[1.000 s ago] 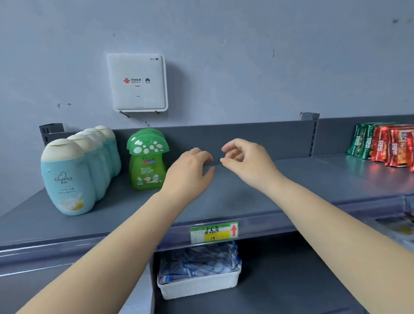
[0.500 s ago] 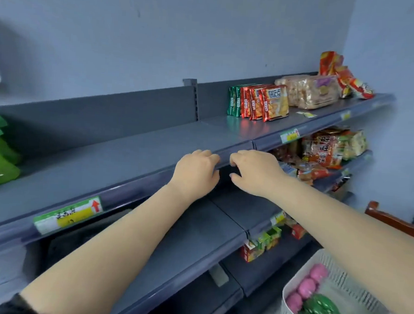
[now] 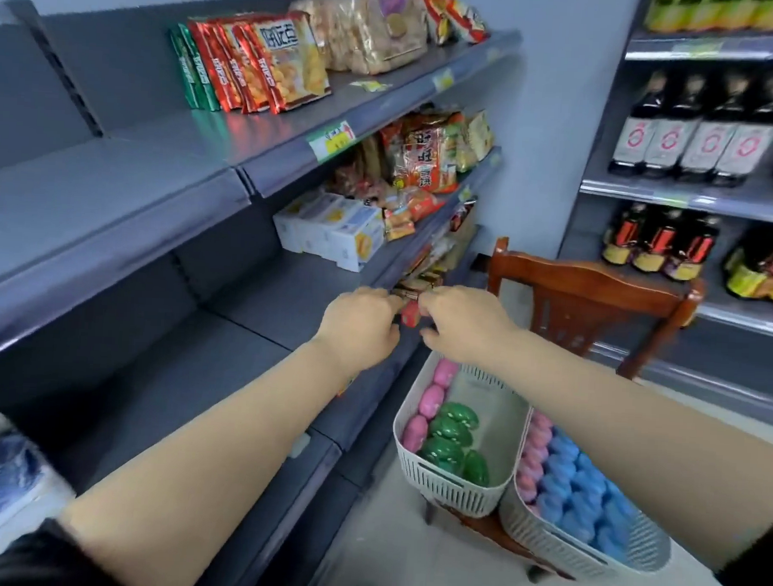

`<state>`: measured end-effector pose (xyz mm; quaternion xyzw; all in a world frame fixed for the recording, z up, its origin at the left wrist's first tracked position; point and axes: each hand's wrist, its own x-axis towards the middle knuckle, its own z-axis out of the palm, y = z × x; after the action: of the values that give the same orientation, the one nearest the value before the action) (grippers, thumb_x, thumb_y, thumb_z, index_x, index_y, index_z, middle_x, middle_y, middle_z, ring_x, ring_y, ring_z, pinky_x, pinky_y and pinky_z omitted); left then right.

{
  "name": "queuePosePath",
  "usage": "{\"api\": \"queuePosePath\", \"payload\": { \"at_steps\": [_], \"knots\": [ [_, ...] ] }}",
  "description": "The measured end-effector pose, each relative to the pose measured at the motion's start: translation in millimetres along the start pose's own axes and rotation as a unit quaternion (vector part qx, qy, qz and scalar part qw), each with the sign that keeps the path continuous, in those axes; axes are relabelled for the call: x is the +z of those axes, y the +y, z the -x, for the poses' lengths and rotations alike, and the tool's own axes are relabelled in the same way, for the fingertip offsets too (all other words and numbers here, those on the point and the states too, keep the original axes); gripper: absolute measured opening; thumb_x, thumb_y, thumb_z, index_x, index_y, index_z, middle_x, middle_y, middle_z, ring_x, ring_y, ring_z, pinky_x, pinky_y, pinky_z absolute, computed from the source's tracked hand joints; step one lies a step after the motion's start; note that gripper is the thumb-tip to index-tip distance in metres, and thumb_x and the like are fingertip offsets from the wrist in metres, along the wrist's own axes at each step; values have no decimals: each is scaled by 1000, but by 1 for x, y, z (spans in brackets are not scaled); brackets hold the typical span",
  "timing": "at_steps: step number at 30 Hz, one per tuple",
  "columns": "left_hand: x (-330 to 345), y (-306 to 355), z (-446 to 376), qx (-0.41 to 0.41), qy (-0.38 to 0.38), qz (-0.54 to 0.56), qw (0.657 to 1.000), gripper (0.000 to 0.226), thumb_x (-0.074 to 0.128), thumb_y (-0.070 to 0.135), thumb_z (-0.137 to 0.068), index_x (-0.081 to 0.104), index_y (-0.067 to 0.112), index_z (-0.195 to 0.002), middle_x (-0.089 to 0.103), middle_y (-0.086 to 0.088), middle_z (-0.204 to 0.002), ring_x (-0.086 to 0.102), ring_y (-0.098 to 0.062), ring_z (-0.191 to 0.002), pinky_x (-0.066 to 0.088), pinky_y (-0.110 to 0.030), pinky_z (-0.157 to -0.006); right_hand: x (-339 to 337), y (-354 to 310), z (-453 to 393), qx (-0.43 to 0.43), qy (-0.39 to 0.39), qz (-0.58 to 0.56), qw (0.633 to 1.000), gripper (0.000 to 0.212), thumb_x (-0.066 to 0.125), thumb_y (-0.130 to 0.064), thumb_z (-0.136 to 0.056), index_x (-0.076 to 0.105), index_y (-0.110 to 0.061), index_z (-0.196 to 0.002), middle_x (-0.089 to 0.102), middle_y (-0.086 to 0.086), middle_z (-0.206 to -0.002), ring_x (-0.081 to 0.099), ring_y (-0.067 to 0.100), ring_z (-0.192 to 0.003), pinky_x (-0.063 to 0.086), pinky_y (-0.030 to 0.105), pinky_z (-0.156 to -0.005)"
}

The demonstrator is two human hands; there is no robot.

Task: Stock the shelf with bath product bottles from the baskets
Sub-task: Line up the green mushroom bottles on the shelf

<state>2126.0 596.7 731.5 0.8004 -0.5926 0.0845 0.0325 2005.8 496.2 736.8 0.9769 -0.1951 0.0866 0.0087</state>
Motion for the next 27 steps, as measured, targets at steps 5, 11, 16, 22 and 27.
{"api": "queuePosePath", "payload": {
  "at_steps": [5,11,16,22,27],
  "knots": [
    [54,17,-39,21,-74,60,995,24,49,19,-87,60,10,-107,60,-8,-109,54,-28,-105,44,-33,-77,39,36,8,79,-56,-15,995,27,50,-28,-89,54,-13,-112,59,4,-113,57,27,-105,38,32,-68],
    [133,27,-75,33,-181,152,971,22,51,20,-86,60,13,-105,60,-6,-104,56,-27,-99,49,-37,-76,101,77,7,182,-128,-92,971,31,52,-28,-88,55,-13,-115,60,4,-116,56,25,-105,46,33,-81],
    [201,31,-94,23,-276,204,939,19,50,18,-87,58,11,-103,62,-9,-102,59,-30,-96,48,-34,-75,166,102,8,290,-188,-206,915,38,59,-27,-87,53,-12,-121,59,6,-118,55,25,-107,43,29,-82],
    [294,35,-112,-1,-367,240,899,24,53,17,-86,54,14,-110,57,-7,-97,58,-27,-85,43,-30,-67,261,124,5,379,-233,-290,847,41,62,-23,-86,52,-6,-123,61,13,-116,56,28,-106,43,30,-83],
    [363,41,-118,-20,-400,264,878,52,53,15,-90,39,16,-139,56,-8,-127,59,-25,-103,47,-31,-80,340,133,8,457,-226,-346,788,48,64,-23,-85,49,-7,-127,59,12,-120,56,28,-107,41,27,-83]
  ]
}}
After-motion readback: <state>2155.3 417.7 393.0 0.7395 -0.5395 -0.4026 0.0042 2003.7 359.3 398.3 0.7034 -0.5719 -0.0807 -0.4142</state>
